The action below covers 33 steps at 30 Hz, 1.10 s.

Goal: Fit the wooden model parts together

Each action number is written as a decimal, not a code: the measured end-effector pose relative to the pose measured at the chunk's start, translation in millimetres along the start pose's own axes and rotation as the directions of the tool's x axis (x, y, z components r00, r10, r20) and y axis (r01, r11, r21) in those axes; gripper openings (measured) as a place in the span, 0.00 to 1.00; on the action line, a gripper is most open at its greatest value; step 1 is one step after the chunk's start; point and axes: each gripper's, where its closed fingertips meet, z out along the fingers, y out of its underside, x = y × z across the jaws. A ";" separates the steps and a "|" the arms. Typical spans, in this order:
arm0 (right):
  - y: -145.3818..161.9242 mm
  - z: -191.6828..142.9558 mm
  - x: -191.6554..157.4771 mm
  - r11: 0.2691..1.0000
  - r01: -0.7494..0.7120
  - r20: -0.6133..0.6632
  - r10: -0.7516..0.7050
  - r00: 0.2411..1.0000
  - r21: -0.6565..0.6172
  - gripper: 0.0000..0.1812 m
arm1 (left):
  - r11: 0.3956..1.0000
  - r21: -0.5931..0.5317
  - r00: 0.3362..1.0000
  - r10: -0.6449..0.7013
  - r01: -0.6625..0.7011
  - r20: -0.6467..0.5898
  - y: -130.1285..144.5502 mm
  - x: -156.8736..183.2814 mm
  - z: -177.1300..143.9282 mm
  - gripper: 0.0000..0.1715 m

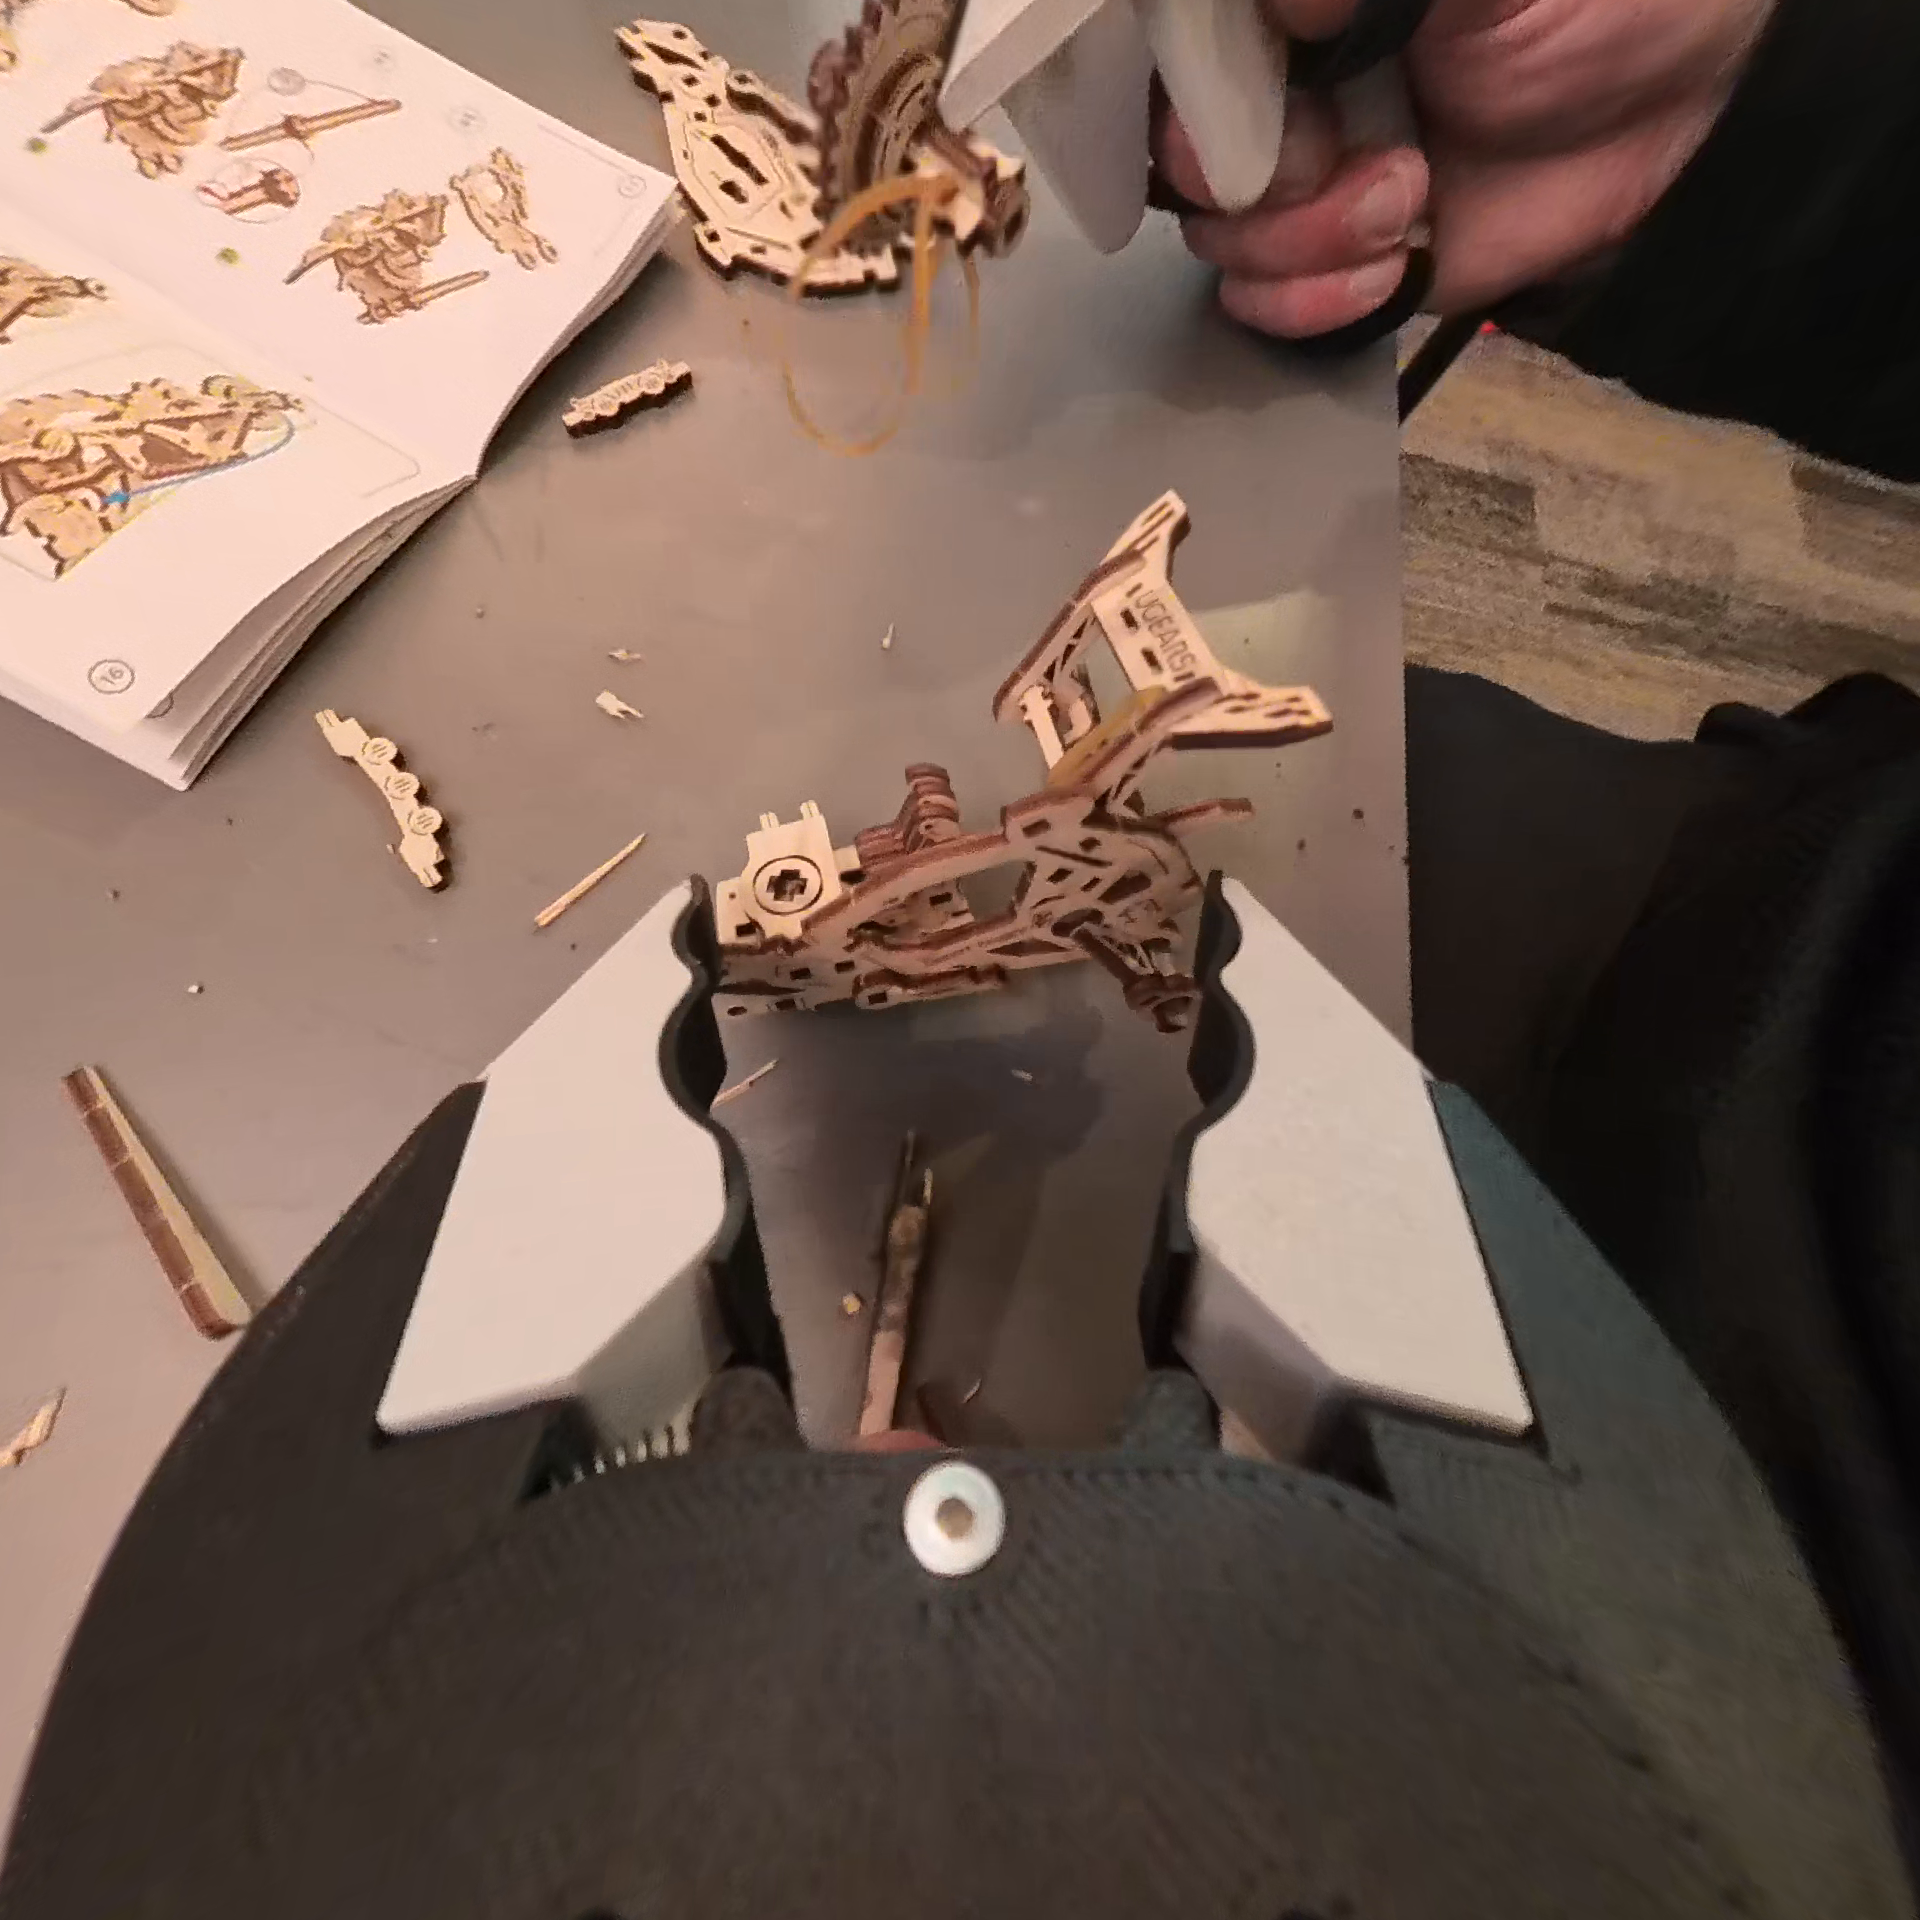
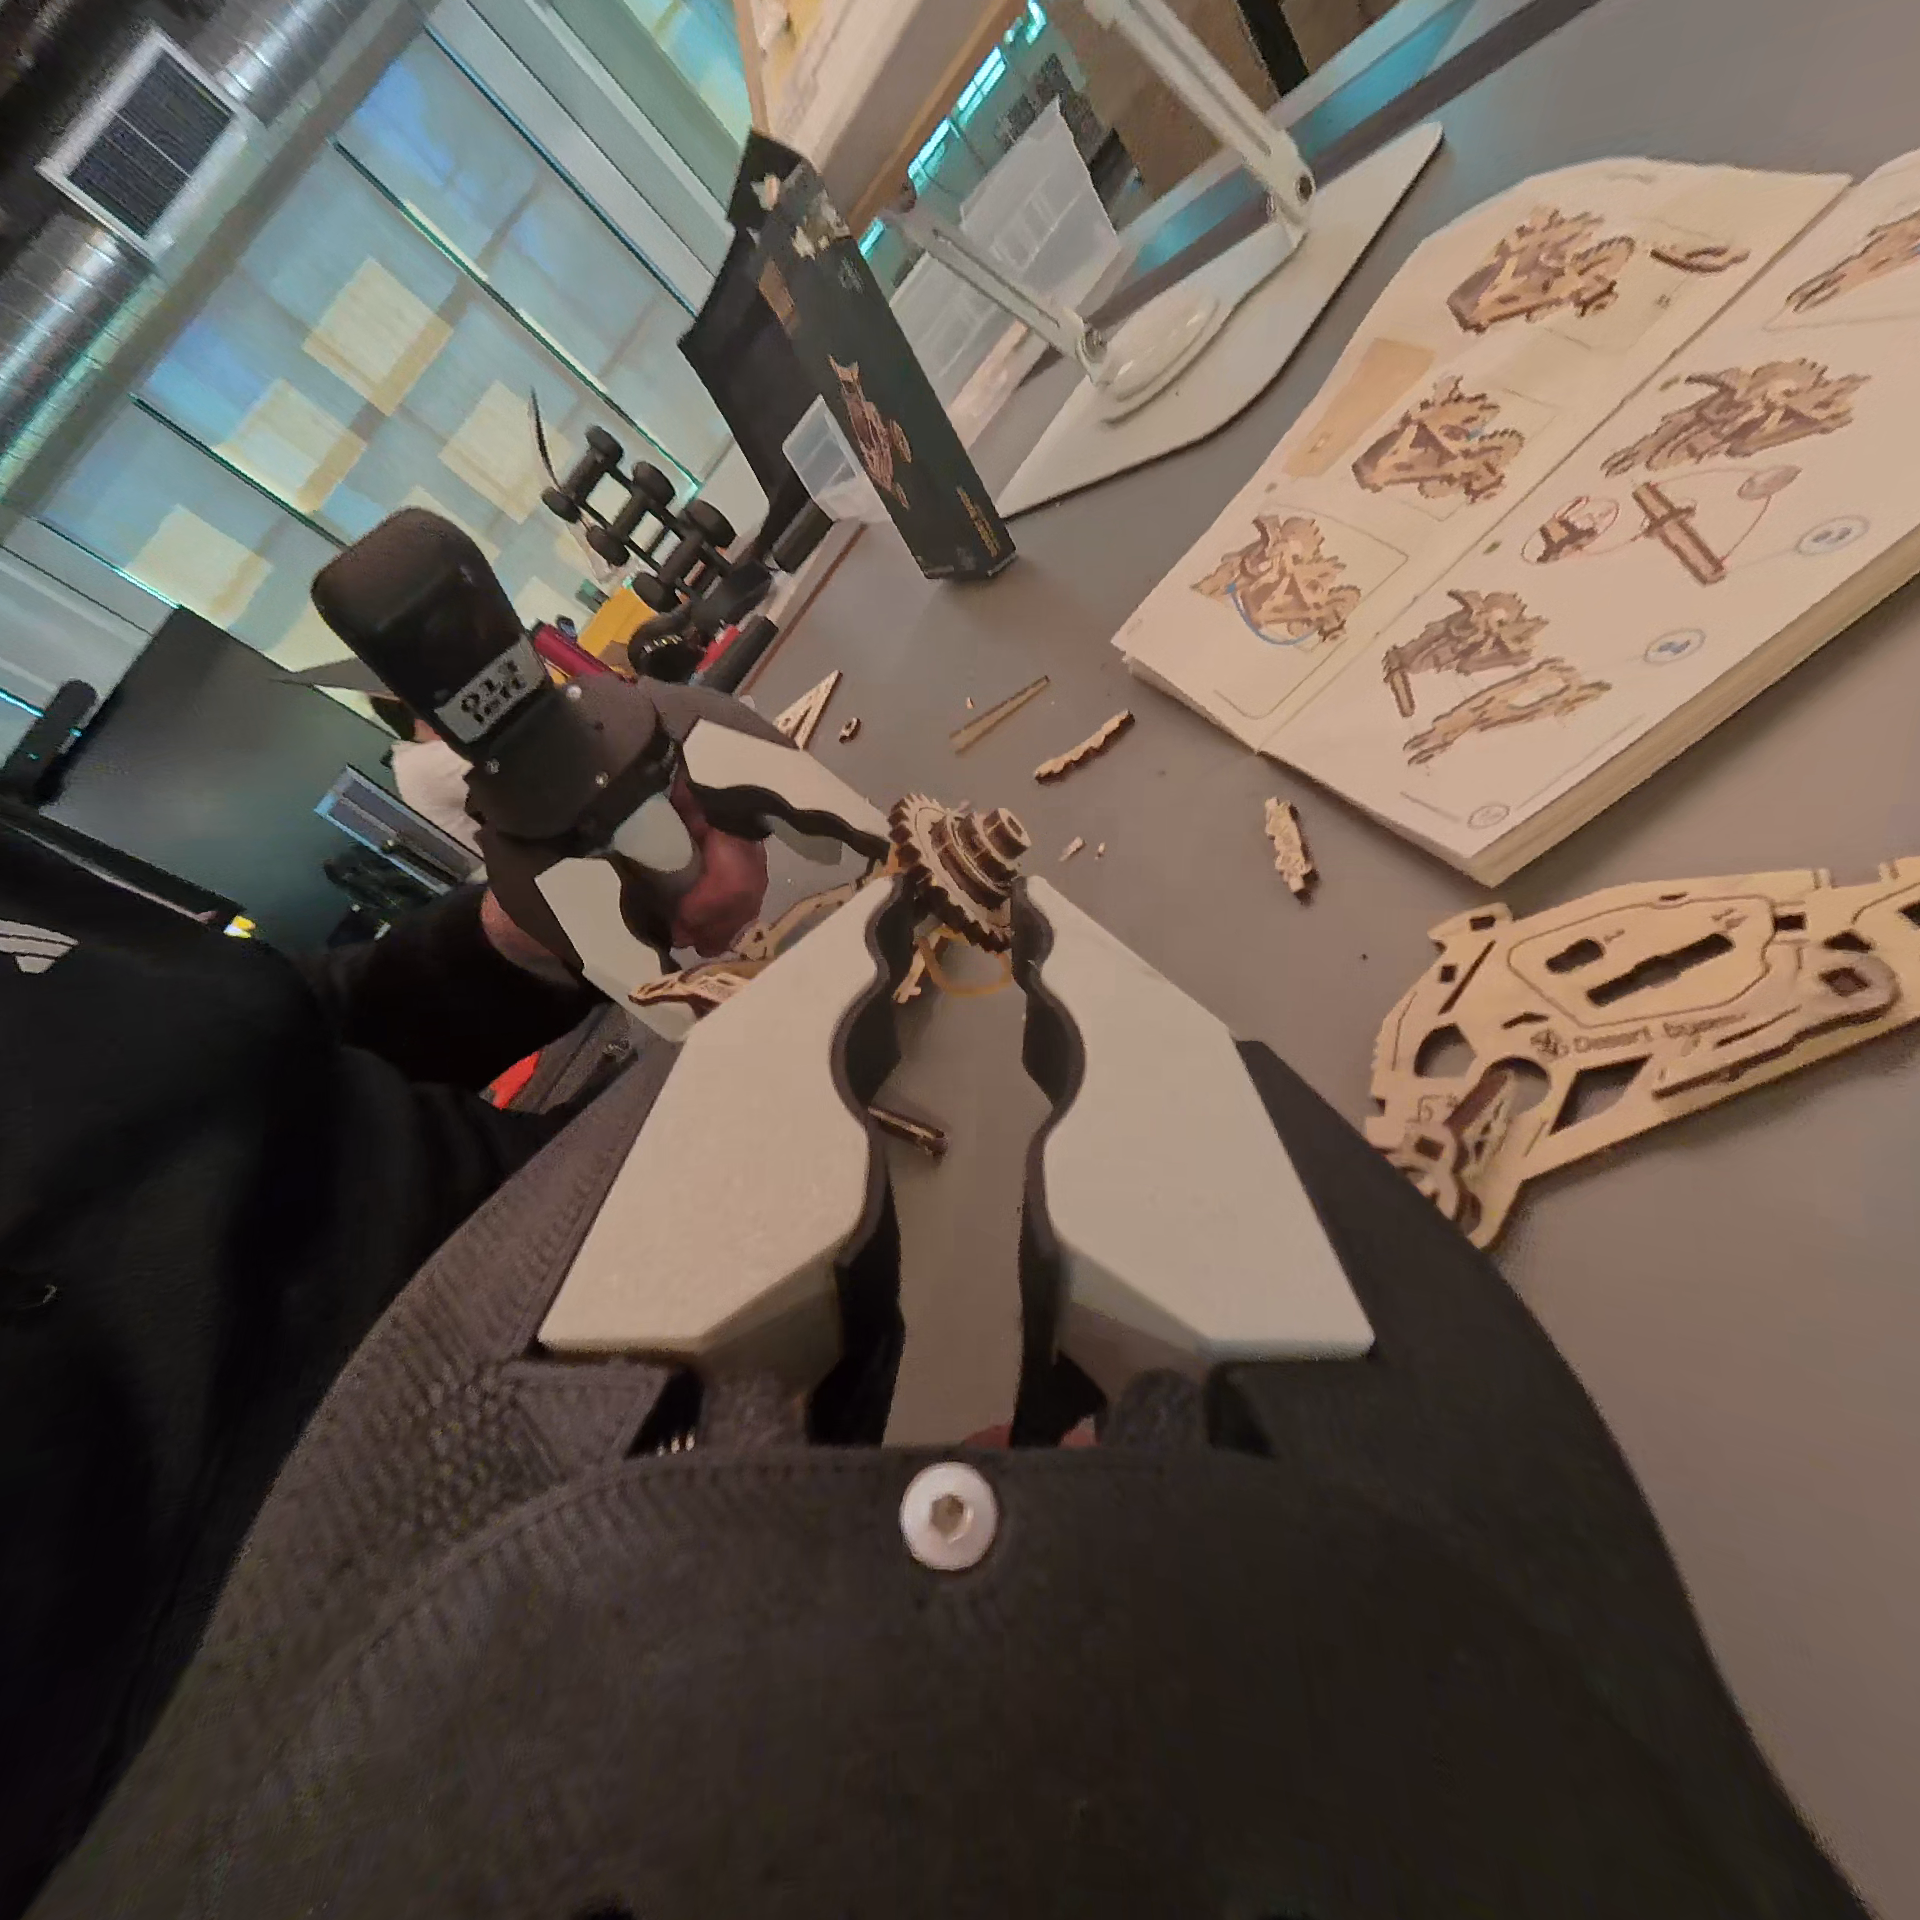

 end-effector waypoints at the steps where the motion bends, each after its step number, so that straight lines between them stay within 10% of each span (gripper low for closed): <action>1: 2.9 0.2 0.0 1.000 0.003 -0.015 -0.003 1.000 -0.010 0.08 | 1.000 -0.003 1.000 0.008 -0.008 -0.001 0.7 -0.9 0.0 0.52; 17: 53.7 0.5 14.6 0.961 0.078 -0.270 -0.152 0.951 -0.265 0.09 | 1.000 0.005 1.000 0.009 -0.009 -0.027 4.8 4.6 -3.1 0.53; 33: 67.5 -30.0 -4.6 0.879 0.229 -0.206 -0.337 0.919 -0.418 0.23 | 0.999 0.041 0.999 -0.033 0.032 0.033 11.9 14.9 -18.1 0.57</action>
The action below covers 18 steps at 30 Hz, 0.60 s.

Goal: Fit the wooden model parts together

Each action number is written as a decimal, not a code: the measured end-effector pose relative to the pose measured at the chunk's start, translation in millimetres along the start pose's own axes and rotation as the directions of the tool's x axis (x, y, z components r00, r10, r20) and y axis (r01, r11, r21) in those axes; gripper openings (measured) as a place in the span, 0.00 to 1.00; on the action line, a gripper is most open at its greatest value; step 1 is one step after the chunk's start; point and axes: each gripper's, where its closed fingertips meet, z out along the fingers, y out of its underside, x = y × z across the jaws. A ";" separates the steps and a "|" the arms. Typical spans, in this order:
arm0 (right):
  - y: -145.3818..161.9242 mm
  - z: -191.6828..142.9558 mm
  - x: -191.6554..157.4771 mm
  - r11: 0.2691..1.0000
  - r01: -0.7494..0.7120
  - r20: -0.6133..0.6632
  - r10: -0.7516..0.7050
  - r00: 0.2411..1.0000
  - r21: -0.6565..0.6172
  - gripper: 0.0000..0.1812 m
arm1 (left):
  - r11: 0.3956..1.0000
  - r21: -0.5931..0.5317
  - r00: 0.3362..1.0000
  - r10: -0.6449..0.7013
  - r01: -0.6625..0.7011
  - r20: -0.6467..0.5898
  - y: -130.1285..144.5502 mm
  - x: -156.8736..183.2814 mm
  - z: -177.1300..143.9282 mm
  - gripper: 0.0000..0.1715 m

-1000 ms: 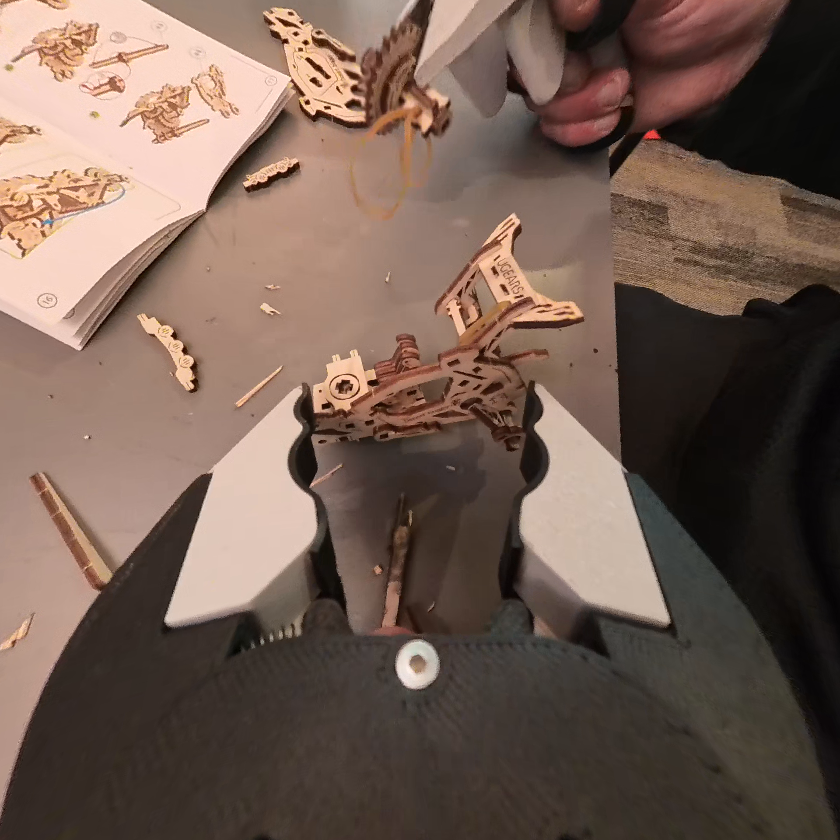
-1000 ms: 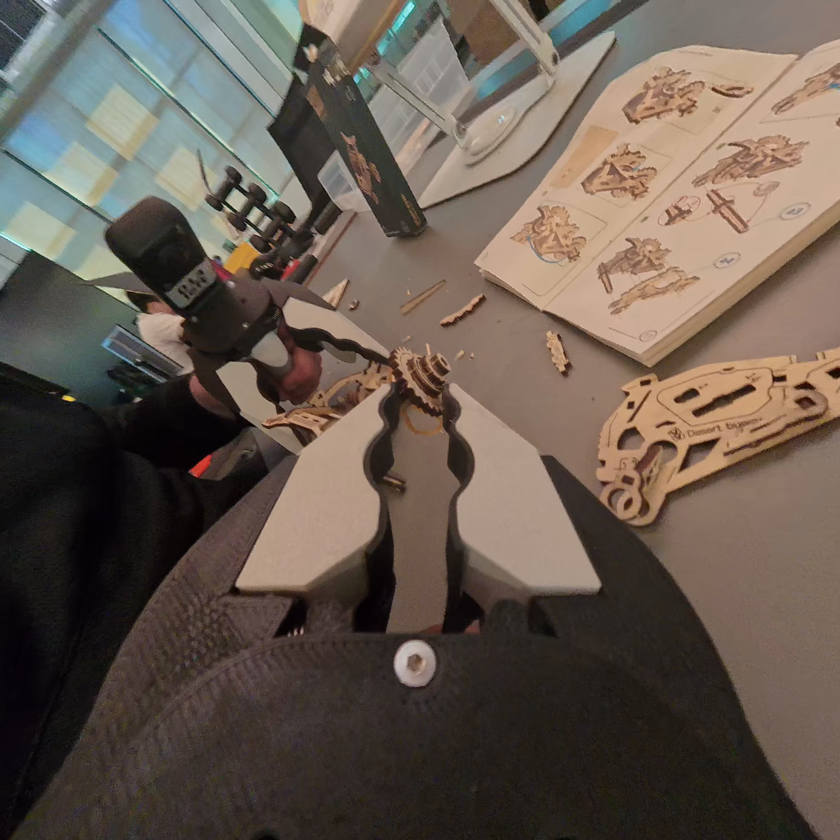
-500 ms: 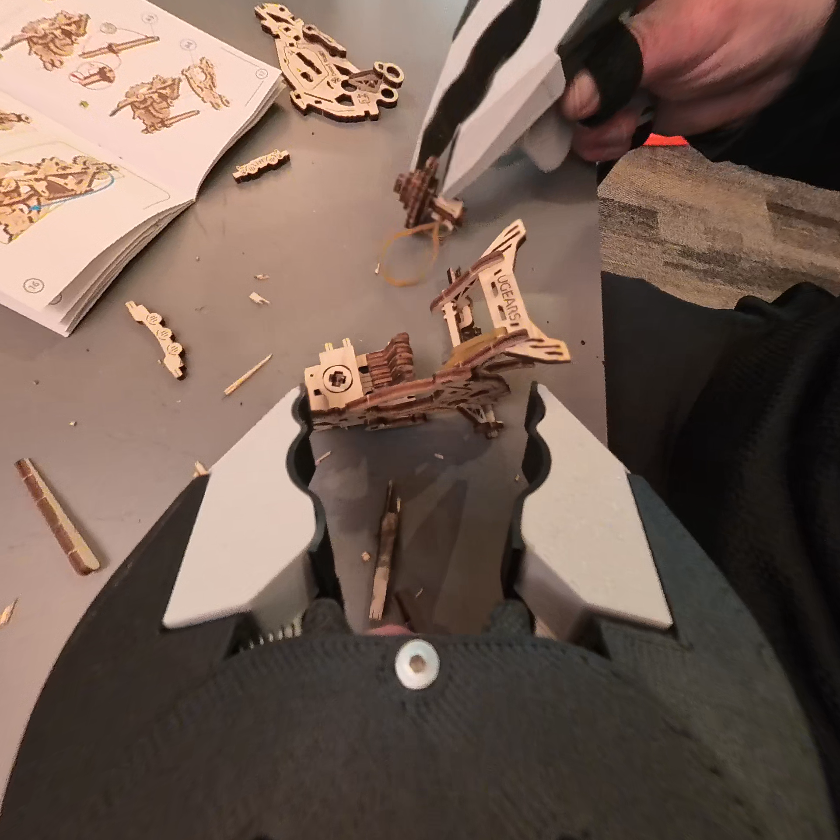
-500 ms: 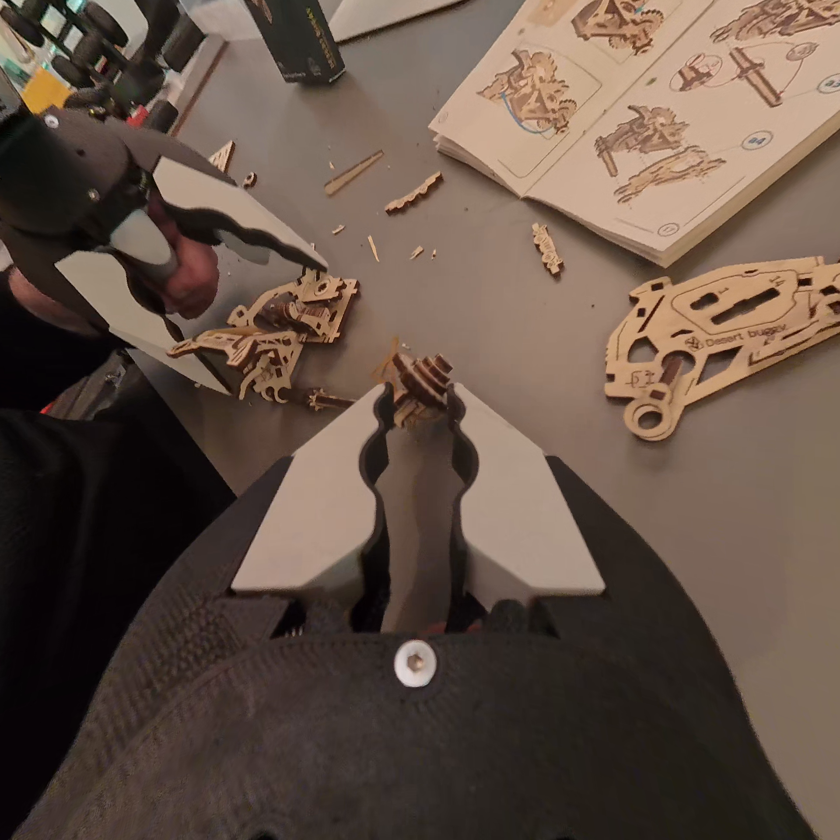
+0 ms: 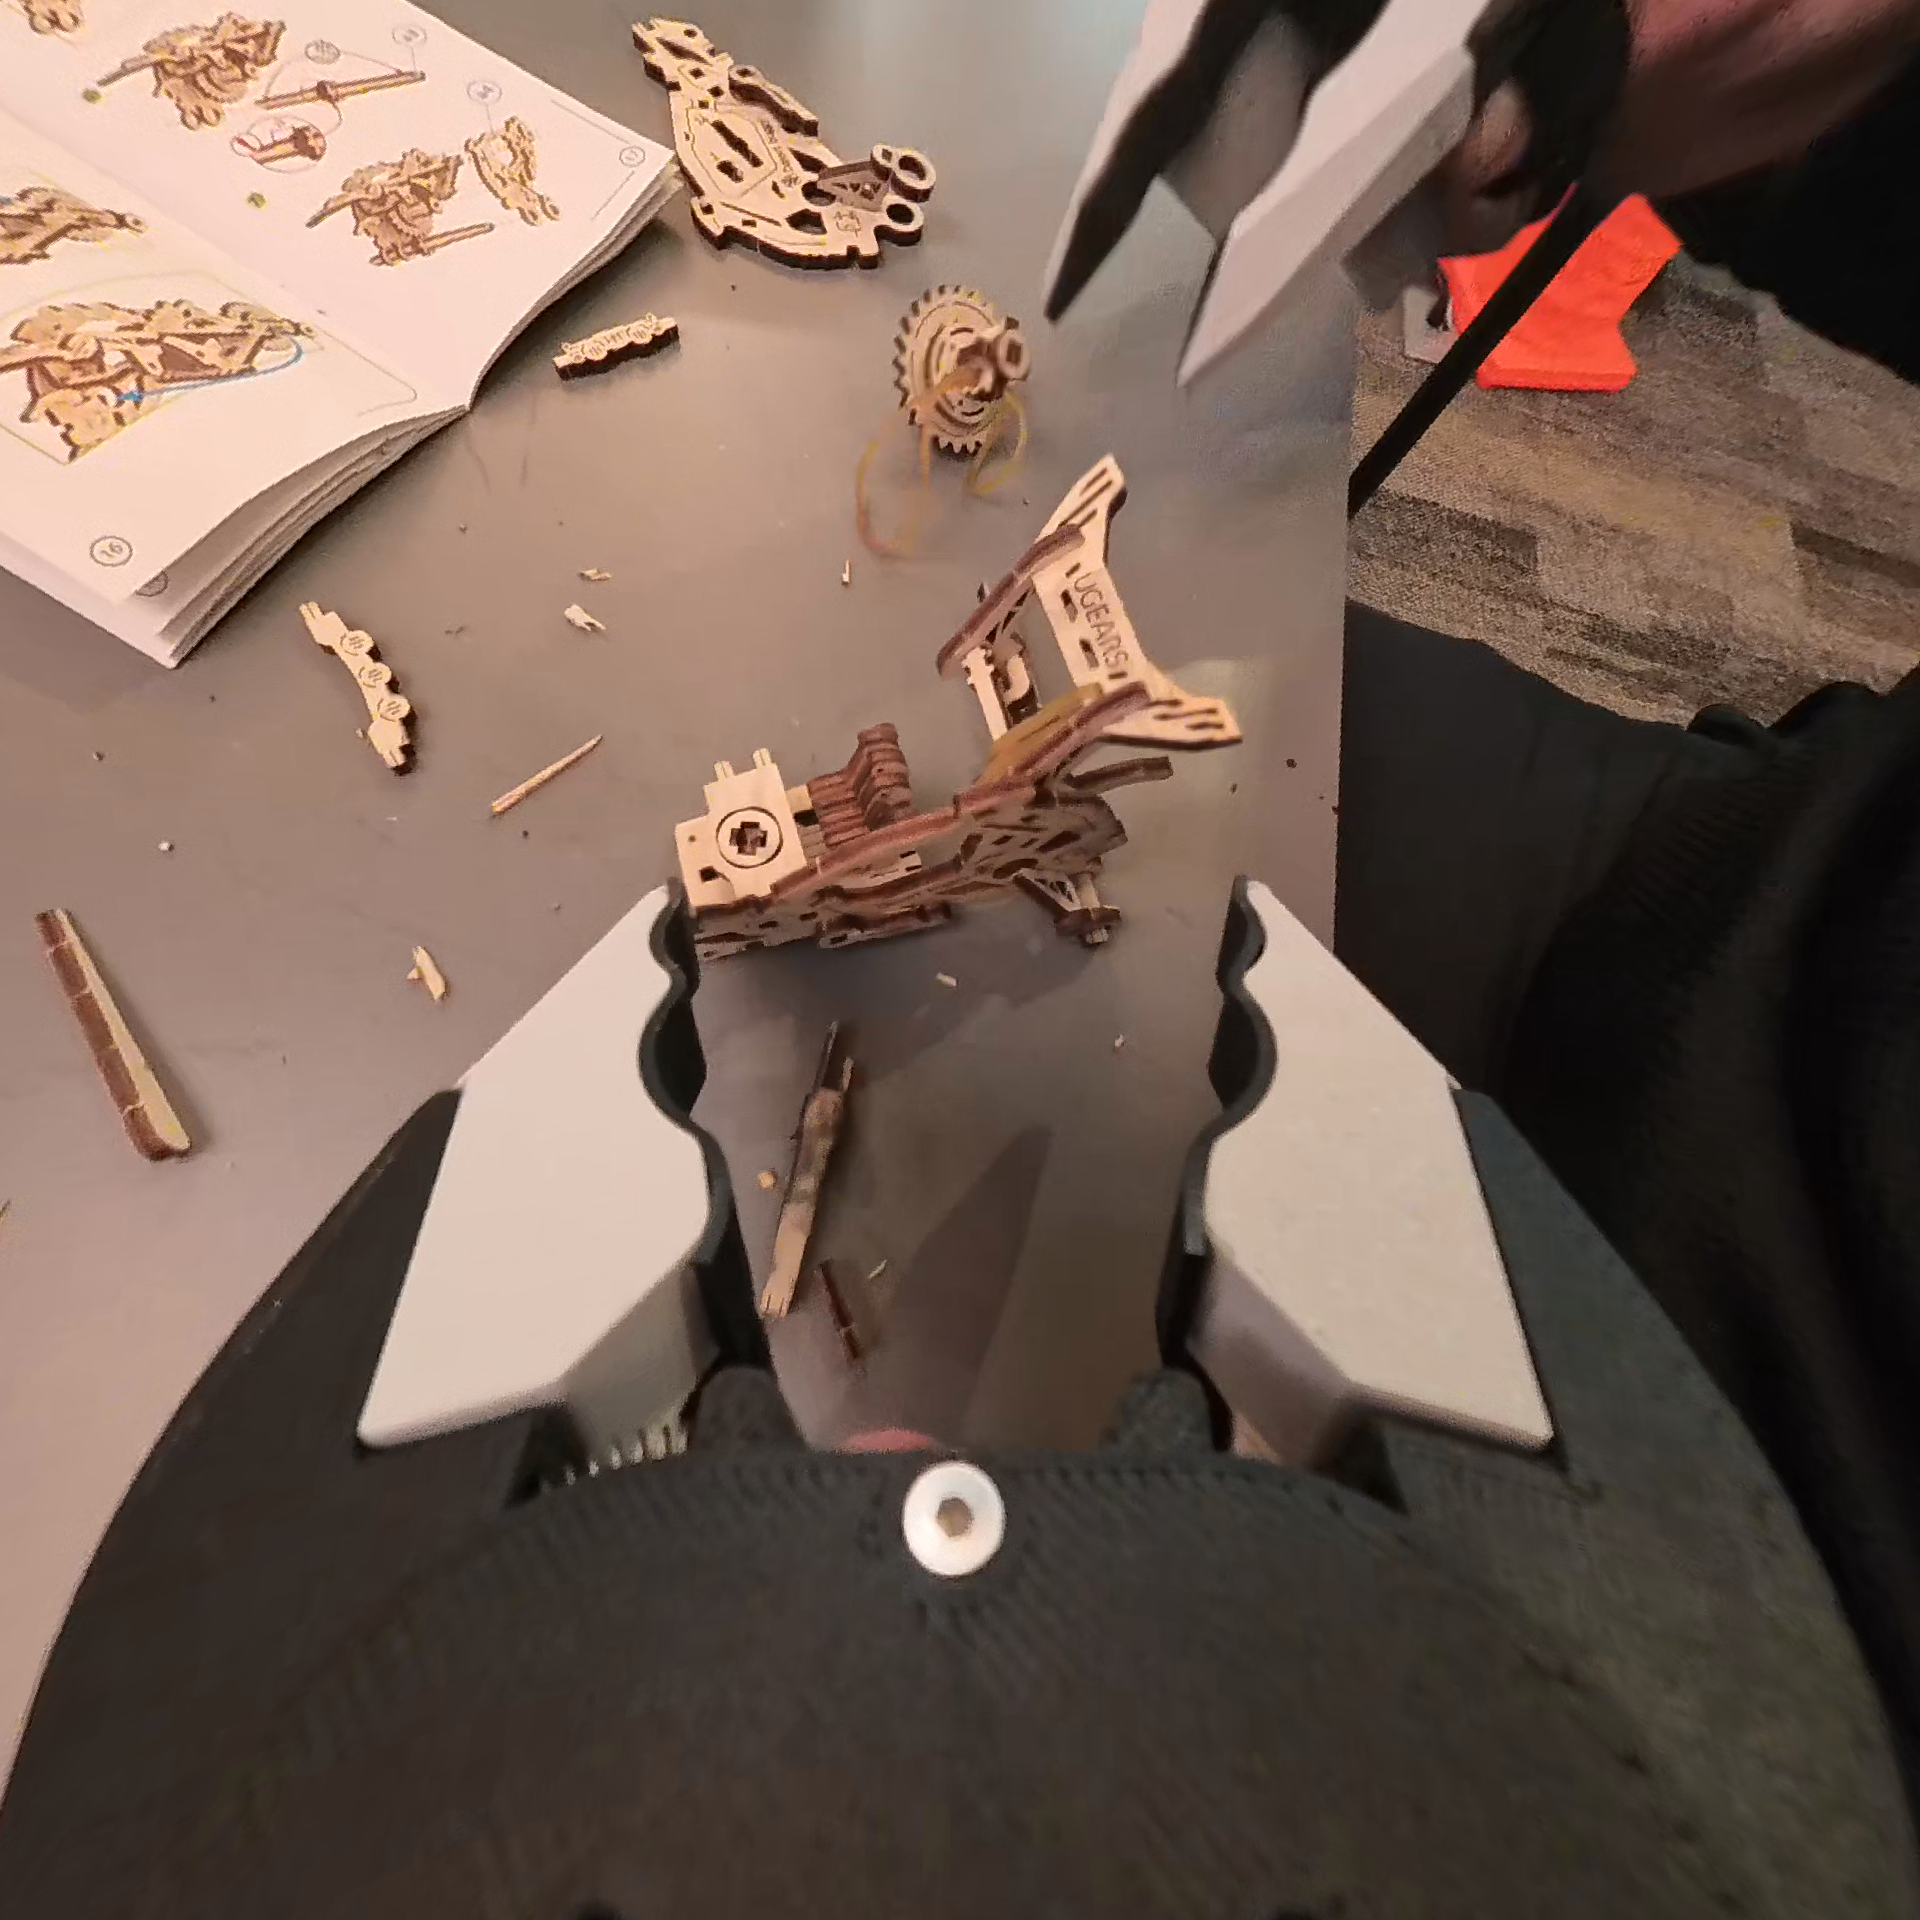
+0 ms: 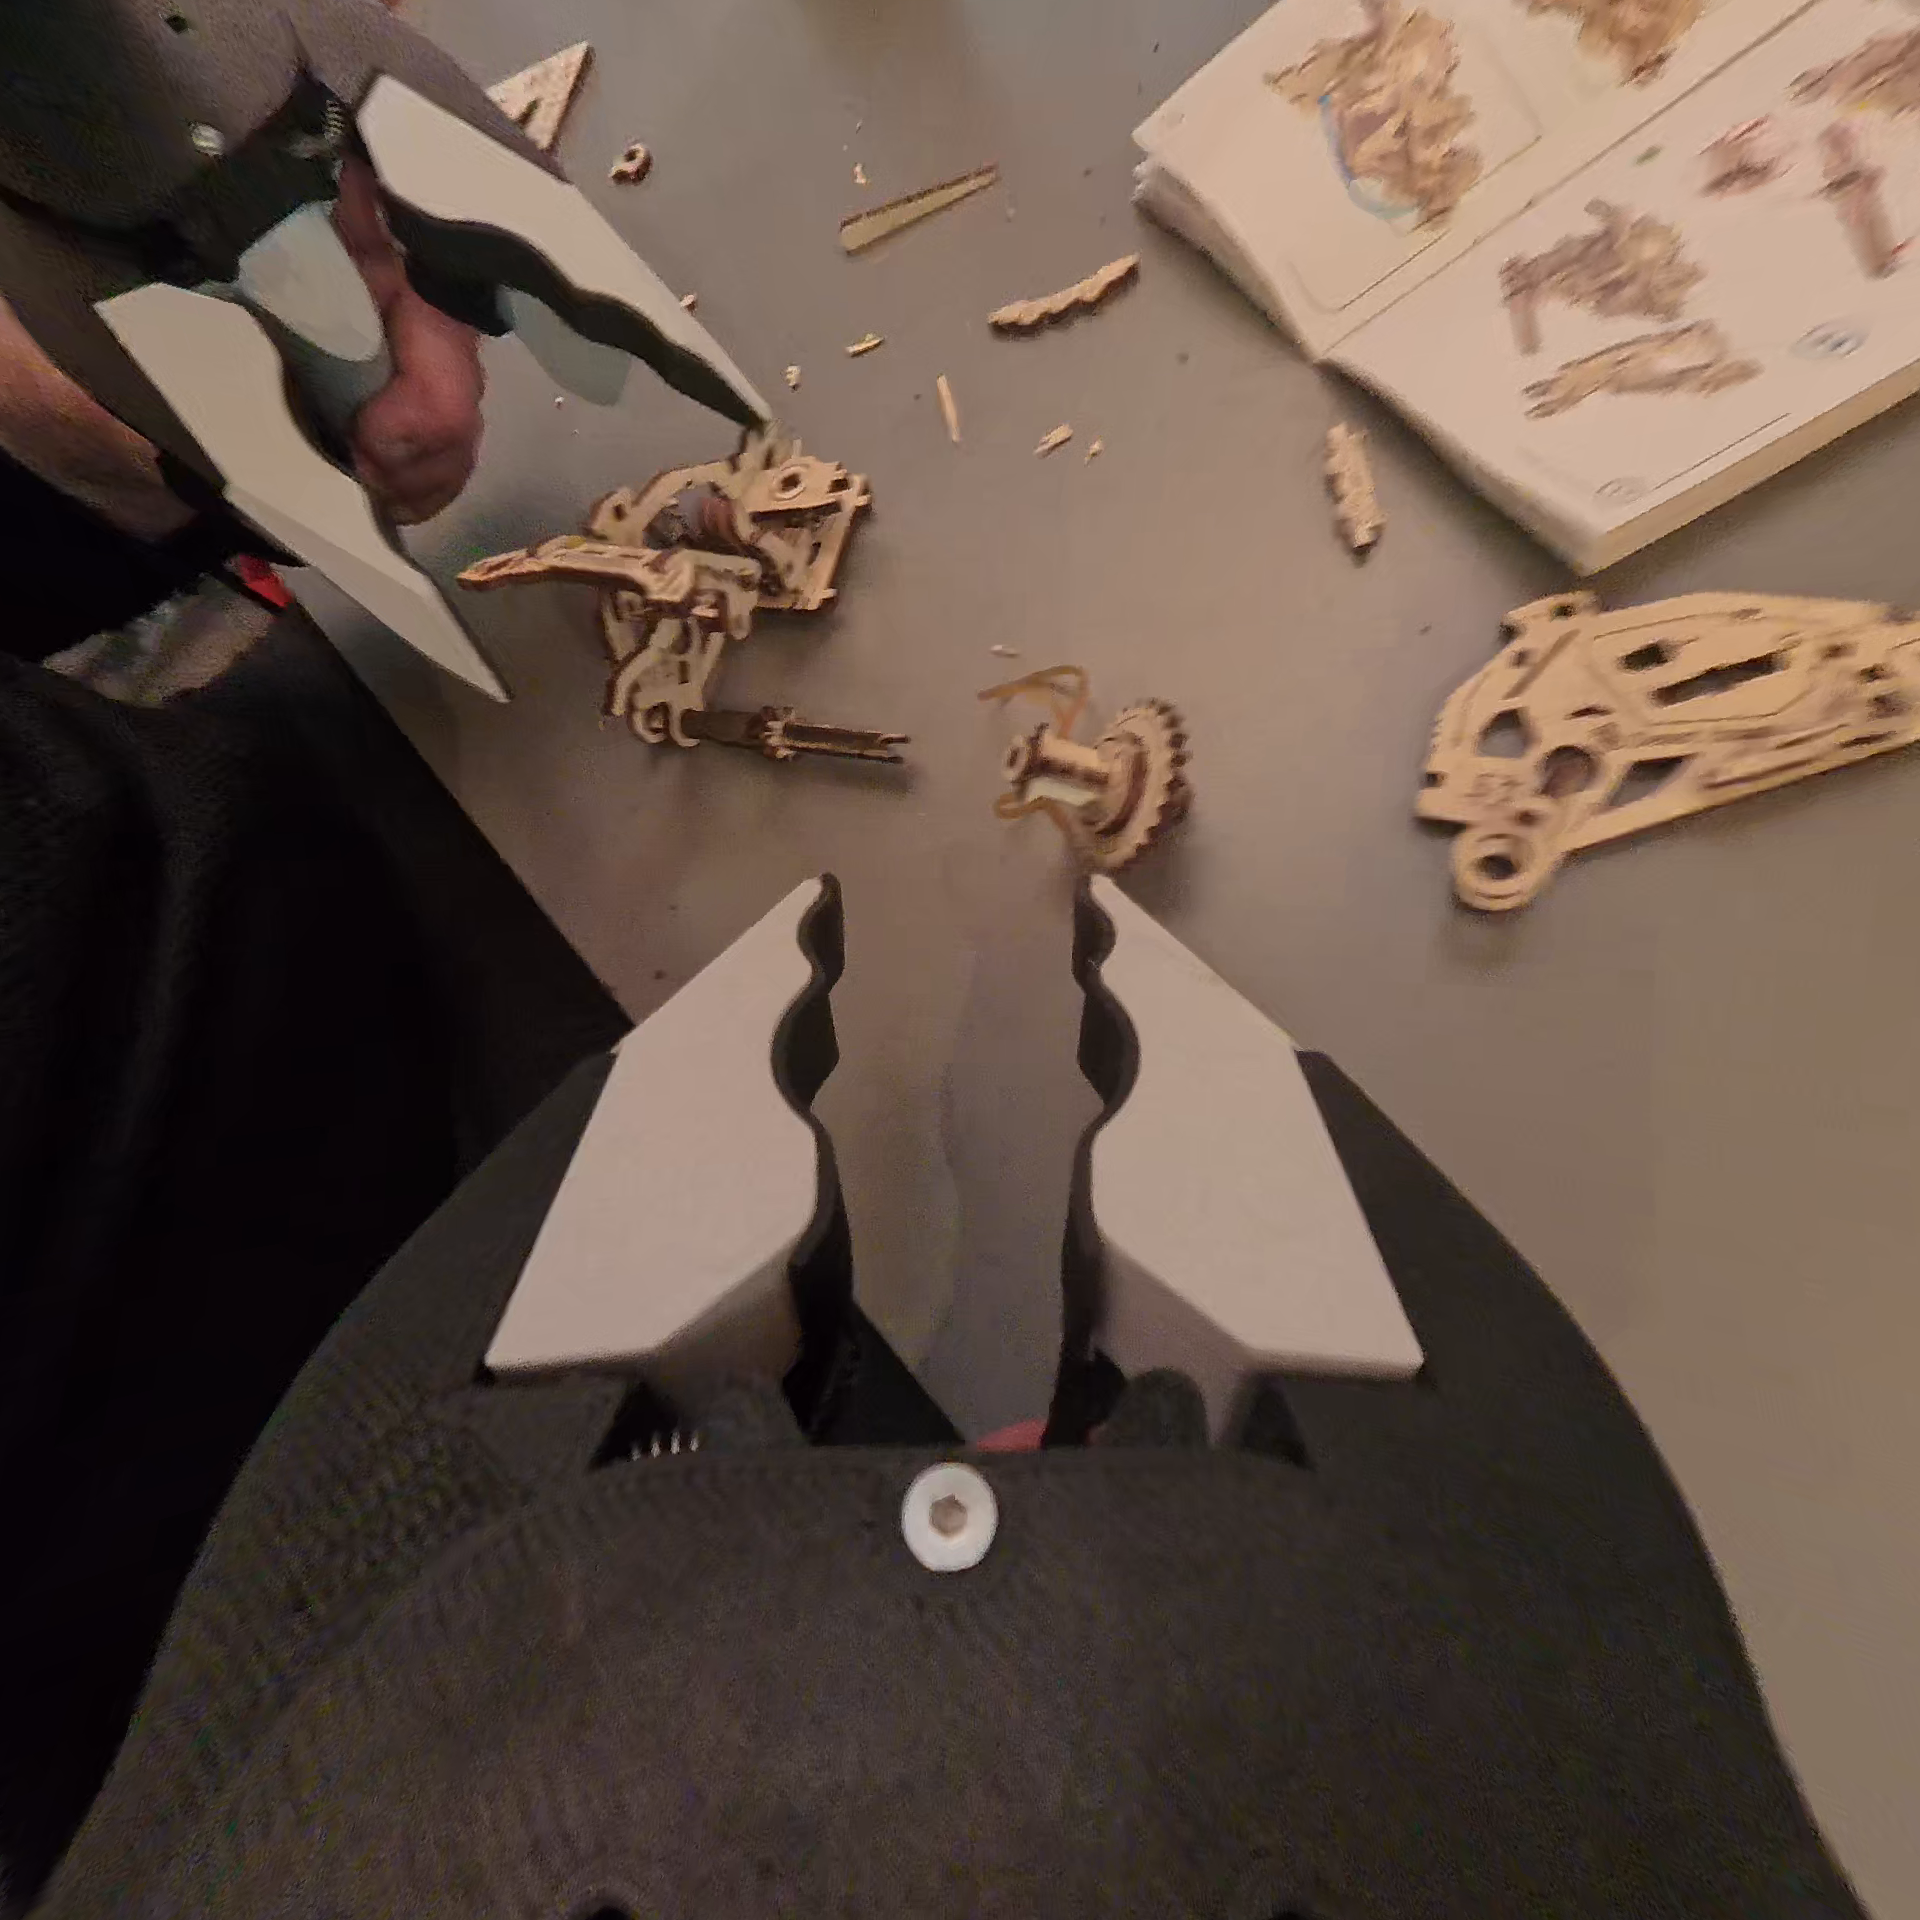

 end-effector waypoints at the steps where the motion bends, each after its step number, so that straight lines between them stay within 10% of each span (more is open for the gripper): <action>1: -3.6 -3.9 7.0 1.000 0.026 -0.031 -0.025 0.999 0.002 0.23 | 1.000 0.006 1.000 -0.006 0.006 0.001 -1.0 0.4 -1.2 0.57; 18: -14.5 16.7 12.8 0.995 0.087 0.035 -0.085 0.996 -0.038 0.00 | 0.997 0.066 0.996 -0.050 0.045 0.075 -3.9 11.3 -10.8 0.57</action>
